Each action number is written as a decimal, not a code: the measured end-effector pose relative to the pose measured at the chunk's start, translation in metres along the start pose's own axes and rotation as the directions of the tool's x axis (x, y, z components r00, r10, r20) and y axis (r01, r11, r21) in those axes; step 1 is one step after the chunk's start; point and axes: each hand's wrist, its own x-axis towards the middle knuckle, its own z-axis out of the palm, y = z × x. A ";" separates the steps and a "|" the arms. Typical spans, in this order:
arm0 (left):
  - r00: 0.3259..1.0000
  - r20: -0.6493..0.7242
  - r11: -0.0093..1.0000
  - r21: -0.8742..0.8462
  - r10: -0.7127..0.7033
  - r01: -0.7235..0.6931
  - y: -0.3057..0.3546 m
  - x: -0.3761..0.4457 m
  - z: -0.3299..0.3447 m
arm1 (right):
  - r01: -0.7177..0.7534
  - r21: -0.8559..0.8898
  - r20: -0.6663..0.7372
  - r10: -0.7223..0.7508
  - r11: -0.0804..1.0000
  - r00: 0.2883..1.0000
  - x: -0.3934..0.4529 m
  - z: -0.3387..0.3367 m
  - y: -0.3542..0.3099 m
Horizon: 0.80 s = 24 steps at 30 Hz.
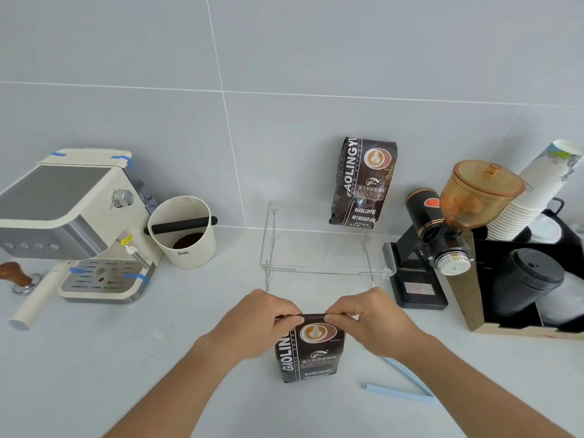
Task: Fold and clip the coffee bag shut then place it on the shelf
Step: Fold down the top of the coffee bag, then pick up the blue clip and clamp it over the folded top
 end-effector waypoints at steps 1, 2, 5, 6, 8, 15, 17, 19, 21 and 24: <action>1.000 -0.021 1.000 -0.022 -0.020 0.020 -0.004 0.000 -0.001 | -0.007 0.008 -0.008 0.007 1.000 1.000 -0.001 0.000 0.002; 0.999 -0.033 0.999 -0.040 -0.030 0.028 -0.007 -0.002 -0.001 | -0.002 0.005 -0.003 0.002 1.000 1.000 -0.002 -0.001 0.002; 0.999 0.012 0.996 -0.080 -0.042 0.043 -0.014 -0.005 -0.003 | 0.053 -0.020 0.056 -0.052 0.998 0.997 -0.004 -0.005 0.003; 0.998 0.035 0.995 -0.089 -0.044 0.047 -0.015 -0.005 -0.004 | 0.072 -0.022 0.076 -0.070 0.997 0.995 -0.004 -0.007 0.004; 0.998 0.045 0.994 -0.095 -0.049 0.054 -0.017 -0.005 -0.005 | 0.078 -0.008 0.072 -0.077 0.997 0.994 -0.006 -0.008 0.008; 0.992 -0.096 0.988 -0.132 -0.088 0.075 -0.017 -0.006 -0.002 | -0.056 0.172 -0.115 0.077 0.984 0.990 -0.009 0.000 0.015; 0.992 -0.086 0.986 -0.151 -0.087 0.074 -0.017 -0.006 -0.002 | -0.076 0.192 -0.090 0.095 0.978 0.991 -0.011 0.000 0.016; 0.993 -0.086 0.987 -0.148 -0.081 0.067 -0.017 -0.006 -0.002 | -0.126 0.248 -0.078 0.150 0.960 0.986 -0.017 -0.005 0.020; 0.991 -0.102 0.987 -0.146 -0.081 0.066 -0.018 -0.009 -0.002 | -0.196 0.307 -0.110 0.240 0.931 0.965 -0.026 -0.012 0.030; 0.988 -0.122 0.986 -0.147 -0.093 0.074 -0.018 -0.013 0.002 | -0.367 0.241 -0.148 0.408 0.898 0.901 -0.049 -0.020 0.062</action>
